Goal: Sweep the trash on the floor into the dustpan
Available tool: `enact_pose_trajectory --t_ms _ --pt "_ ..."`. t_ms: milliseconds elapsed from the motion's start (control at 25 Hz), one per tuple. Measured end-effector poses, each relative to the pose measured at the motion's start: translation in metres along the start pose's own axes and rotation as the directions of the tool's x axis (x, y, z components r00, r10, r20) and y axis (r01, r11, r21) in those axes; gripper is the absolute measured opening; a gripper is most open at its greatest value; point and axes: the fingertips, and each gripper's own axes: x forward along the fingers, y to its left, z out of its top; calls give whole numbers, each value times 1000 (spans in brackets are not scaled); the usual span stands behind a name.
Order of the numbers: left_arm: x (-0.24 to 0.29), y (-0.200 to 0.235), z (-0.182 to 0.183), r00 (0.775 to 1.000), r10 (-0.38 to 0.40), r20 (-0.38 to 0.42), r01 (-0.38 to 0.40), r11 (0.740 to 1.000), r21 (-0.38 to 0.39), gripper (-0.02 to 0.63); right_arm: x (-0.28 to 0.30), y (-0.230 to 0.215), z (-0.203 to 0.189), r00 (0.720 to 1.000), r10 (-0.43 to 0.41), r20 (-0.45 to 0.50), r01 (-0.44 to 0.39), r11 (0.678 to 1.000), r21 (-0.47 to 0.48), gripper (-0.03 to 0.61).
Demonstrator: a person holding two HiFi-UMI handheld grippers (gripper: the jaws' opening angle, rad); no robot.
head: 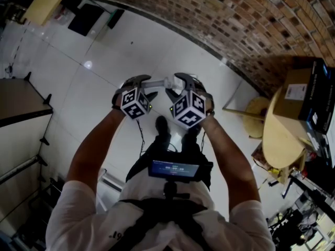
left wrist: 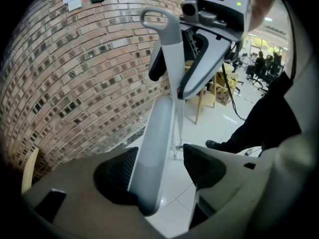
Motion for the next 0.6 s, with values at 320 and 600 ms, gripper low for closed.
enact_pose_trajectory --t_ms 320,600 --pt "6 -4 0 1000 -11 -21 11 1000 26 284 -14 -18 -8 998 -52 -30 52 999 4 114" --pt "7 -6 6 1000 -15 -14 15 999 32 284 -34 -43 -13 985 -168 -39 171 983 67 117"
